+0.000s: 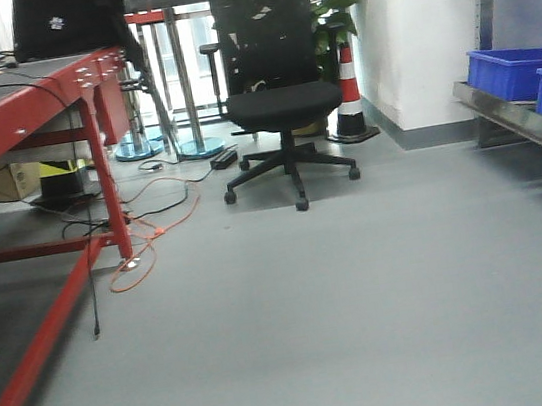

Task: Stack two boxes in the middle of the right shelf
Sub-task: 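Keep holding the boxes while driving up to the blue-bin shelf rack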

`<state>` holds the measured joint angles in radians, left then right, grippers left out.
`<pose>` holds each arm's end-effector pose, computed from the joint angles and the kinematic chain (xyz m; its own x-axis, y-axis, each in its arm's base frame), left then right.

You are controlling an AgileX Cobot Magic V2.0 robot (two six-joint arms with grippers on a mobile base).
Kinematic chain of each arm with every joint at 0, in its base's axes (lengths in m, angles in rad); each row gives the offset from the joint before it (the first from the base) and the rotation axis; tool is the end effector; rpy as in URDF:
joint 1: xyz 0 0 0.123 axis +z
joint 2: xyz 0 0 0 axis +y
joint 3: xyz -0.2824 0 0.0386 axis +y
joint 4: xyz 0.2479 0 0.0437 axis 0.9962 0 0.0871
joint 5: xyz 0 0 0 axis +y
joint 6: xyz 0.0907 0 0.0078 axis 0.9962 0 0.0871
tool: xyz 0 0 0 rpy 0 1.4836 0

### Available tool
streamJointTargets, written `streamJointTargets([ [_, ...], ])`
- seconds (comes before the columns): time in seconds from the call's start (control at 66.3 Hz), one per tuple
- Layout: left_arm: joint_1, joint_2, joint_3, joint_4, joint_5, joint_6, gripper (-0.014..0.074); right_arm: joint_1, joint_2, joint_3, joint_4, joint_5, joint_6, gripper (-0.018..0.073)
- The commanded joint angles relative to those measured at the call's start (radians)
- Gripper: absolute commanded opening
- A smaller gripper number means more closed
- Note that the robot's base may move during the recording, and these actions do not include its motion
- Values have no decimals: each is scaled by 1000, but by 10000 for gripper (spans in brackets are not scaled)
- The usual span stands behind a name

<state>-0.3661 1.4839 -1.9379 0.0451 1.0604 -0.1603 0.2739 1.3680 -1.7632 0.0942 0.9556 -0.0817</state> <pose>0.2781 -0.1028 0.5105 -0.5034 0.0455 -0.8628 0.2589 0.9607 -0.1004 0.2616 0.0808 0.5018 -0.4277 -0.1484 -0.8917 -0.3474 0.9377 0.0106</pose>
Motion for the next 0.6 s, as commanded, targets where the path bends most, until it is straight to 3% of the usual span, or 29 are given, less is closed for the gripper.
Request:
streamJointTargets([
  [0.0, 1, -17, -14, -30, -90, -1, -111, -3, -13, -7, -11, -28, -12, -154],
  [0.588, 1, -17, -14, -30, -90, -1, -111, -3, -13, -7, -11, -28, -12, -154],
])
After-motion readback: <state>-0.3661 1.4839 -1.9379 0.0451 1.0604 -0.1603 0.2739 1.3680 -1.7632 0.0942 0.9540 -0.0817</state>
